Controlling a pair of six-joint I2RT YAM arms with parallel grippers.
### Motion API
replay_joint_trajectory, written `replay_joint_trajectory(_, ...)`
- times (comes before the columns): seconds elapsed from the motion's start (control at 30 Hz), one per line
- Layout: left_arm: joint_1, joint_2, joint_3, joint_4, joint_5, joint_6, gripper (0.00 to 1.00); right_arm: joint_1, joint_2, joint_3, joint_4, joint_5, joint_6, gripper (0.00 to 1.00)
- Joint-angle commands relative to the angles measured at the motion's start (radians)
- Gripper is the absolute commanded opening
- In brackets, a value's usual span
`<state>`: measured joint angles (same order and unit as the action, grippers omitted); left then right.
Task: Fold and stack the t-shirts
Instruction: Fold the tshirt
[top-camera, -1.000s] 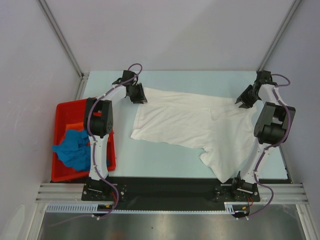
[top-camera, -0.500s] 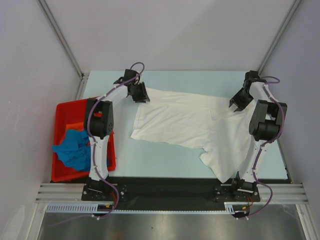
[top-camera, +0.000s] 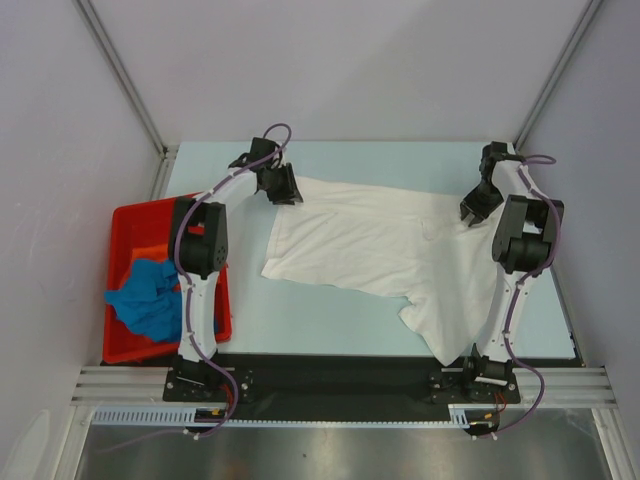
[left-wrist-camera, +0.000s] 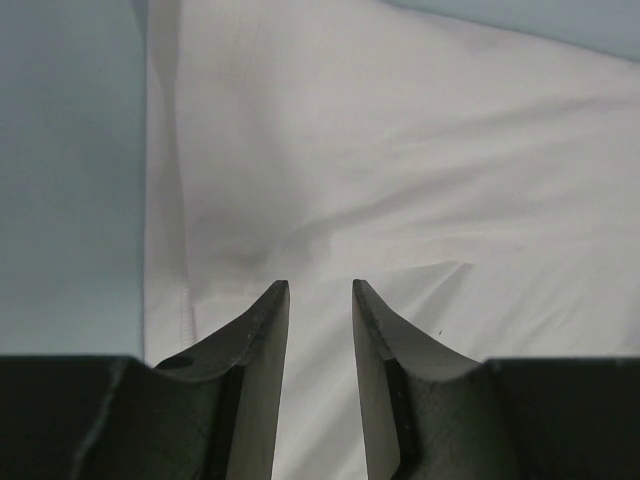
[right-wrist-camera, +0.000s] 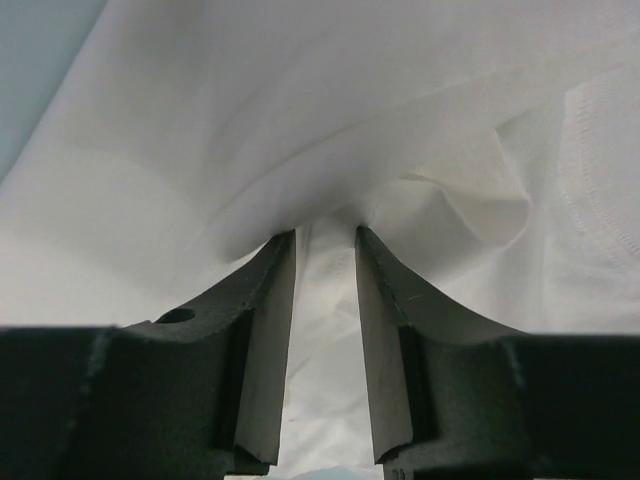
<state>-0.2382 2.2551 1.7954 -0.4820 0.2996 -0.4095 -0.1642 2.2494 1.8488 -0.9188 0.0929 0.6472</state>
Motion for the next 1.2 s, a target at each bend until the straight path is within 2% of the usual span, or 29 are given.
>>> replay_joint_trajectory(0.0,-0.001,-0.077,0.01,0.01,0.021,0.008,0.37,0.002,0.024,0.055,-0.022,0.036,0.017,0.34)
replay_joint_trajectory(0.1,-0.001,-0.075,0.009,0.01,0.027,0.008,0.38,-0.004,0.038,0.064,-0.032,0.025,0.022,0.31)
replay_joint_trajectory(0.23,-0.001,-0.08,0.01,0.01,0.026,0.008,0.38,-0.006,0.027,0.064,-0.045,0.024,0.016,0.17)
replay_joint_trajectory(0.27,-0.001,-0.081,0.015,0.006,0.012,0.011,0.38,-0.006,0.021,0.066,-0.061,0.025,0.016,0.1)
replay_joint_trajectory(0.37,-0.001,-0.088,0.009,-0.001,-0.005,0.018,0.37,-0.006,-0.025,0.046,-0.097,0.031,0.012,0.05)
replay_joint_trajectory(0.53,-0.001,-0.098,-0.017,0.011,-0.002,0.018,0.38,-0.011,-0.138,-0.046,-0.126,0.025,0.043,0.04)
replay_joint_trajectory(0.6,-0.001,-0.1,-0.028,0.014,-0.001,0.018,0.38,-0.011,-0.165,-0.1,-0.132,0.018,0.064,0.01)
replay_joint_trajectory(0.8,-0.001,-0.1,-0.021,0.01,0.004,0.023,0.38,-0.006,-0.255,-0.219,-0.172,0.059,0.195,0.0)
replay_joint_trajectory(0.97,-0.001,-0.097,-0.019,0.011,0.016,0.023,0.38,-0.014,-0.32,-0.338,-0.16,0.041,0.314,0.0)
replay_joint_trajectory(1.17,0.002,-0.094,-0.022,0.014,0.029,0.023,0.38,-0.02,-0.367,-0.445,-0.112,0.011,0.385,0.0)
